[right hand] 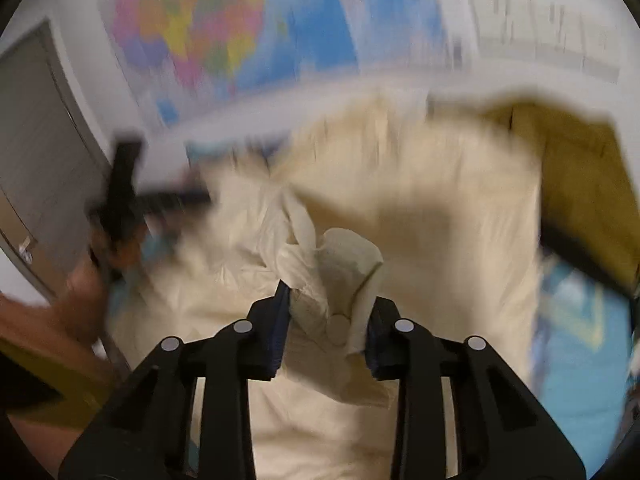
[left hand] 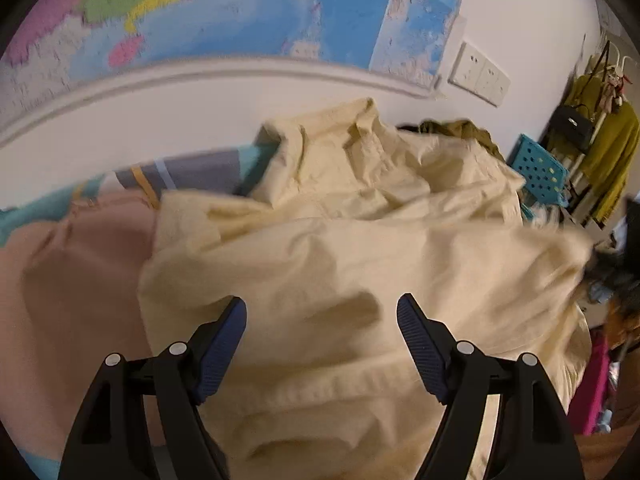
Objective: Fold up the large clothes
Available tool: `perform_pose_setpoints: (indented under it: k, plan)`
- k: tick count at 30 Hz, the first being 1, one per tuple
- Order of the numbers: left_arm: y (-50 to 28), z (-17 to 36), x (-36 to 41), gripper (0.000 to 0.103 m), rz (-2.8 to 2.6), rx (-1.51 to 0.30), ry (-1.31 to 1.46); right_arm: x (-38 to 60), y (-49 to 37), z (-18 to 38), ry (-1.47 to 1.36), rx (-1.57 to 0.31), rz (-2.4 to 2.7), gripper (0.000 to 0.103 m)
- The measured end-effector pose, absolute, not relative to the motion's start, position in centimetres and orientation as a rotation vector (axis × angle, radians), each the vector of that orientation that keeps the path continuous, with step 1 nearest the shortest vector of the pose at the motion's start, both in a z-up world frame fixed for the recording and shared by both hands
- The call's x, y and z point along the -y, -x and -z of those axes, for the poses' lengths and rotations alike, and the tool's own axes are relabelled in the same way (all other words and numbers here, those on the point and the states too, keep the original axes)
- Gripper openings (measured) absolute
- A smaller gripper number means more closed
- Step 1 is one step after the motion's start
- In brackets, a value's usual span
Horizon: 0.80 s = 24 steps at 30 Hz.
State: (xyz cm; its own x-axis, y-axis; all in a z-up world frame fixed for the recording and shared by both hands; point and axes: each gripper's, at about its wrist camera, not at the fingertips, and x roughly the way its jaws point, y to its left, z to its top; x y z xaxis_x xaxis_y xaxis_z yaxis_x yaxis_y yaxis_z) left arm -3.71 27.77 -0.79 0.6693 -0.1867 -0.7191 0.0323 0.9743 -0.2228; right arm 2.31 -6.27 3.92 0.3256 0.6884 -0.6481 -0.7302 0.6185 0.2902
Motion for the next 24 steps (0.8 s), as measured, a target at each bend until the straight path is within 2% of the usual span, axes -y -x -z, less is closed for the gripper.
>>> perform_pose_setpoints:
  k: [2,5,7,9,11,13,17,20,24]
  plan:
    - [3.1,-0.7,-27.1,0.075,0.109,-0.793,0.180,6.3,-3.3,-6.5,0.095,-0.727,-0.886,0.031]
    - [2.0,-1.6,-25.7,0.078,0.073,-0.773,0.111,5.9,-5.8,-6.5,0.149,-0.721,-0.781,0.037]
    - [1.2,-1.0,-24.9,0.078,0.060,-0.791,0.076,5.6,-7.9,-4.2,0.145,-0.792,-0.730,0.044]
    - [0.5,0.3,-24.5,0.078,0.038,-0.826,0.054,5.3,-9.8,0.0,0.150,-0.926,-0.667,0.044]
    - [0.0,2.1,-24.0,0.078,0.010,-0.873,-0.007,5.2,-10.5,3.2,0.154,-1.015,-0.632,0.058]
    - [-0.3,3.6,-24.2,0.078,-0.010,-0.910,-0.031,5.5,-10.4,4.5,0.138,-1.031,-0.627,0.063]
    - [0.2,4.1,-25.5,0.077,-0.025,-0.910,-0.003,7.2,-8.6,2.0,0.062,-0.917,-0.645,0.067]
    - [1.1,3.4,-25.7,0.077,-0.037,-0.881,0.007,7.0,-6.3,-0.8,0.123,-0.777,-0.633,0.067]
    - [2.6,1.9,-25.5,0.077,-0.021,-0.846,0.004,6.8,-5.3,-2.3,0.167,-0.690,-0.604,0.066]
